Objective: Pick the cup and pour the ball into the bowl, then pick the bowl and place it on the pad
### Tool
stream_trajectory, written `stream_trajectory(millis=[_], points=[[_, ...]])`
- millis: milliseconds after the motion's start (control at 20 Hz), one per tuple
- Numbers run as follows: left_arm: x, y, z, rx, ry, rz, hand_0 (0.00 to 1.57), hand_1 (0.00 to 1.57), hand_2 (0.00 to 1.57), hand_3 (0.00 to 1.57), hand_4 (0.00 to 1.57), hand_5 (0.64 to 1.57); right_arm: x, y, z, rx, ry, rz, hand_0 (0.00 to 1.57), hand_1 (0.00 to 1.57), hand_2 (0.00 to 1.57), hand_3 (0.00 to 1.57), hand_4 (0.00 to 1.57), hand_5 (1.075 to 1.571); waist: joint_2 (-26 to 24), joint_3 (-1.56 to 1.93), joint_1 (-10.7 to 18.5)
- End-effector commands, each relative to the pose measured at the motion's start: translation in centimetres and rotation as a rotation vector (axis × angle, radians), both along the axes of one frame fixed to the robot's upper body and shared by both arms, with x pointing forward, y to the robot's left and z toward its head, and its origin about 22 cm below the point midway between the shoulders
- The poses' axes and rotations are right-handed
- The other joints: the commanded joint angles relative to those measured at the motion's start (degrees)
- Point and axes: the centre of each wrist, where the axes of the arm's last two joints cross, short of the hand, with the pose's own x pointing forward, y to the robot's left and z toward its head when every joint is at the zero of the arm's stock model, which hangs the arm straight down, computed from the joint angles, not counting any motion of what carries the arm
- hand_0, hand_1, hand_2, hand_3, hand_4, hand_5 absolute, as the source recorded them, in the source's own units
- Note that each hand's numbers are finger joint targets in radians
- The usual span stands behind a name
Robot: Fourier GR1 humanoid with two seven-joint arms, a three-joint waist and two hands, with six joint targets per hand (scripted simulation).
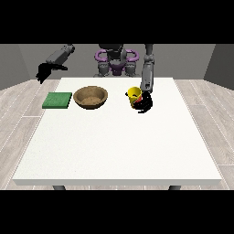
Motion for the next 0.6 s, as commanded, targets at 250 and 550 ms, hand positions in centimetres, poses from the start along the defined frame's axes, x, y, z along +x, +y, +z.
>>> stream_trajectory(millis=[250,550], points=[[0.7,-0.5,1.0,0.367,0.194,0.185,1.36,1.36,1.57,1.57,1.02,1.534,-0.3,-1.3,-6.6,0.019,0.216,-0.047,0.0,0.0,0.21,0.38,0.0,1.57,-12.66,-0.6,1.74],[0.0,-8.1,-2.3,0.647,0.267,0.165,1.36,1.36,1.57,1.57,0.97,1.559,-0.4,-2.8,-9.0,0.024,0.371,-0.045,0.0,0.0,0.15,0.24,0.35,1.566,-20.32,-0.42,1.95]])
